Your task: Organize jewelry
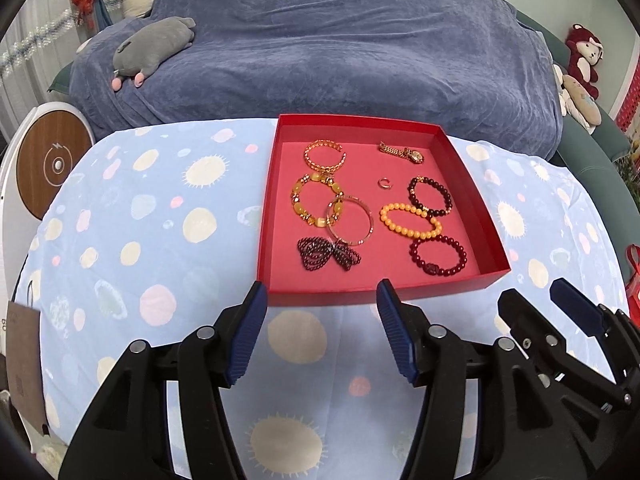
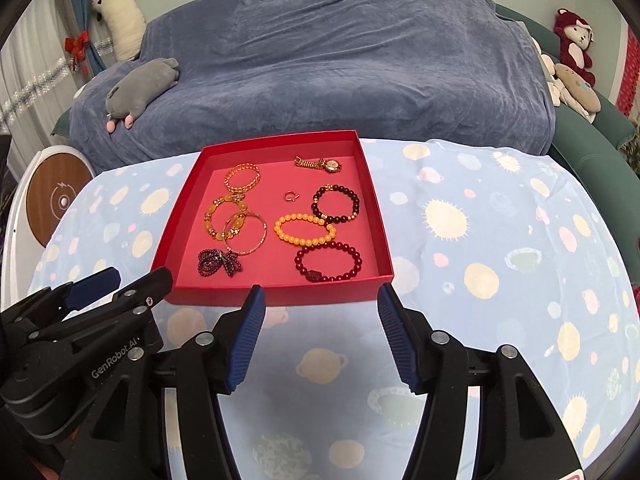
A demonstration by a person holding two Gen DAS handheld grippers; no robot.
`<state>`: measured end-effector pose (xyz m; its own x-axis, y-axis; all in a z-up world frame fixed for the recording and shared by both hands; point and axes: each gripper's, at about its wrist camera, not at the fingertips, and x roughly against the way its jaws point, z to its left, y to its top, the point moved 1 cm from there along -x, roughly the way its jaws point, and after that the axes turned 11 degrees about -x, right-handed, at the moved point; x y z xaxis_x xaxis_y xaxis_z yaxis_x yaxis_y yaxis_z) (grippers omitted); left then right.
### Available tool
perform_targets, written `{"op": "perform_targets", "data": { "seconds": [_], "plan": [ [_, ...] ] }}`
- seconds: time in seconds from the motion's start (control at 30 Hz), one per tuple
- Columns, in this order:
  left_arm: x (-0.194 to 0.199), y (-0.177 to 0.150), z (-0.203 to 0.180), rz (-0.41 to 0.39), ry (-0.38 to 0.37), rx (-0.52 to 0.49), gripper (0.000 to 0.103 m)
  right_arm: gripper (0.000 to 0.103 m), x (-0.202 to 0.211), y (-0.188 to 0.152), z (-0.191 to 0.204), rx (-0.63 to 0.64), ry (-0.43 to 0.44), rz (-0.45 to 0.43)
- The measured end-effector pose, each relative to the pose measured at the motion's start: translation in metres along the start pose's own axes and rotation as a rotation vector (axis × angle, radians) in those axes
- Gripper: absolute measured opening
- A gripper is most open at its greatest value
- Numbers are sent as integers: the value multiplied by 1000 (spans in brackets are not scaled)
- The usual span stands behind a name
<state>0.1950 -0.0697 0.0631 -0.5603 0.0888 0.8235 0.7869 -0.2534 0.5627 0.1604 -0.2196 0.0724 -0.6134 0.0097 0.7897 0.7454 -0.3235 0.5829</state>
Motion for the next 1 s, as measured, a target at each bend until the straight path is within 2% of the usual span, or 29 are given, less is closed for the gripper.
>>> {"op": "perform_targets", "data": {
  "seconds": [0.17,0.23,0.4,0.57,0.67,0.73,0.87,0.9,0.93,1.0],
  "plan": [
    [4,-10,-2,7,5,-5,55,61,8,-10,-3,-8,-1,1],
    [6,-14,-2,10,18,1,64,63,10,-14,-5,-13,-7,4],
    [11,-23,0,5,42,22,75,71,14,-20,-12,-19,-15,-6],
    [15,-28,-1,5,50,15,76,75,16,-22,-15,-15,-19,-9],
    [16,-29,0,5,57,24,77,84,17,-22,-18,-25,-21,-15],
    [18,-29,2,1,60,29,82,85,19,-23,-21,-34,-12,-21],
    [20,-30,2,-4,68,25,83,87,21,-24,-22,-29,-16,-38],
    [20,-30,2,-3,69,26,83,89,22,-24,-22,-30,-19,-38],
    [21,-30,3,-2,78,31,84,97,22,-24,-23,-34,-23,-37],
    [22,-31,5,0,68,38,87,96,22,-24,-24,-42,-24,-31]
  ]
}}
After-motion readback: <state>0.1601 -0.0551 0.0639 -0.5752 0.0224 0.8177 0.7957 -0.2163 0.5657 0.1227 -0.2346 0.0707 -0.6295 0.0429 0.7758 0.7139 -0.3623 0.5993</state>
